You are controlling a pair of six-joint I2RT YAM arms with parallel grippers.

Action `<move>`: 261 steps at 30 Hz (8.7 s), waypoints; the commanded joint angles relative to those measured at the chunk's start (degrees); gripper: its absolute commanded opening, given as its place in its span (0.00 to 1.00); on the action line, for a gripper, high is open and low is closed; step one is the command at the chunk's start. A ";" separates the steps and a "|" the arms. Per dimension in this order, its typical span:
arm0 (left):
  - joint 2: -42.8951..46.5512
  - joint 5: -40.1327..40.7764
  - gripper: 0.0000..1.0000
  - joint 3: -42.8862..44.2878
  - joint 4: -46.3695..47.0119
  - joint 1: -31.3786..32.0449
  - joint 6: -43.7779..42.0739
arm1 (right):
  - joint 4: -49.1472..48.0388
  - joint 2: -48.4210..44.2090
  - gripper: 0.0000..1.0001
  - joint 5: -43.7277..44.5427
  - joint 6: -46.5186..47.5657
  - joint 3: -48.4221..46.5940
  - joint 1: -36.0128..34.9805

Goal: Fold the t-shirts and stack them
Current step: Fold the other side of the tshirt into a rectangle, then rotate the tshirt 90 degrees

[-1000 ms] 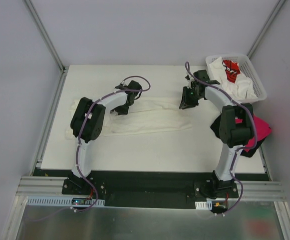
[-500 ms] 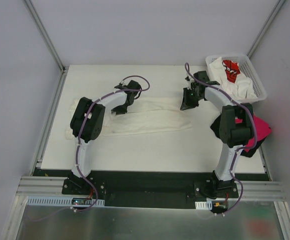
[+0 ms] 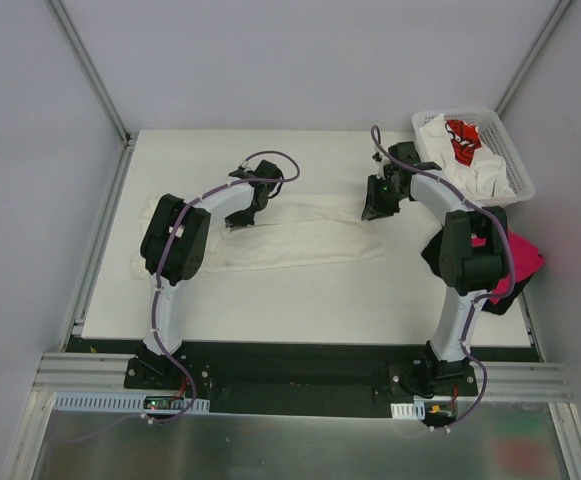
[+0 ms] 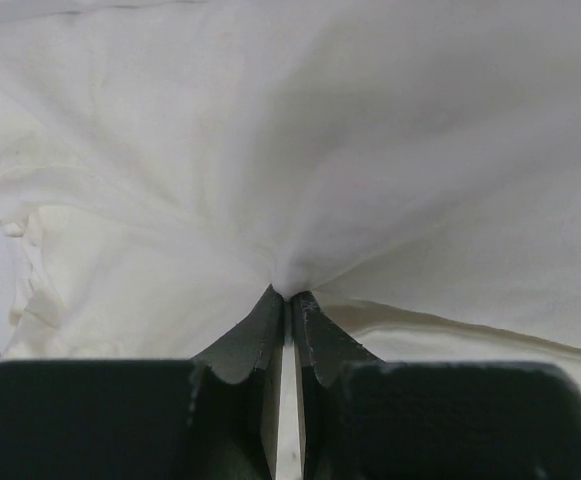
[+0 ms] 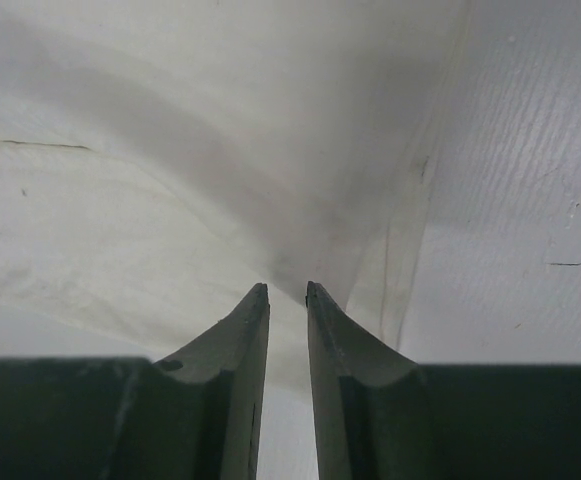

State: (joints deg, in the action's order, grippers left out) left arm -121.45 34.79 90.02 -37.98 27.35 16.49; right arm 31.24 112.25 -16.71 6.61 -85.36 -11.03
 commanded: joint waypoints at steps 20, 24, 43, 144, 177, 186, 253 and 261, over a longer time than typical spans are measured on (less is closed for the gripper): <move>3.67 2.30 0.04 -0.98 -1.22 1.03 0.03 | -4.09 -2.73 0.24 -2.98 -3.36 5.91 0.22; 3.85 2.04 0.05 -0.81 -1.22 1.03 -0.06 | -2.16 -3.09 0.25 -1.58 -3.62 4.33 -0.05; 5.25 3.01 0.05 -1.86 -1.22 1.12 0.73 | 1.37 -5.11 0.29 -2.45 -5.12 -0.42 -6.20; 9.48 4.59 0.04 -4.06 -1.05 1.83 1.26 | -6.11 2.19 0.30 7.66 -4.85 2.04 0.74; 9.47 4.76 0.03 -4.68 -1.13 2.09 1.35 | -3.39 2.27 0.04 7.39 -4.85 -6.30 1.62; 8.69 4.42 0.03 -4.33 -1.05 2.27 1.26 | -3.29 -1.06 0.05 7.13 -4.59 -1.13 1.71; 24.68 5.38 0.40 -7.31 -7.90 1.56 18.12 | -9.36 9.48 0.25 -1.92 -12.23 -5.69 0.22; 18.28 -12.71 0.40 -7.05 -6.67 -13.10 30.87 | -9.45 7.11 0.26 -2.71 -11.45 -4.02 0.39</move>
State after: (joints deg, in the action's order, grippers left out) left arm -99.13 31.31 82.54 -43.46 22.04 38.20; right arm 21.21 123.28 -19.46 -5.34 -90.39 -11.11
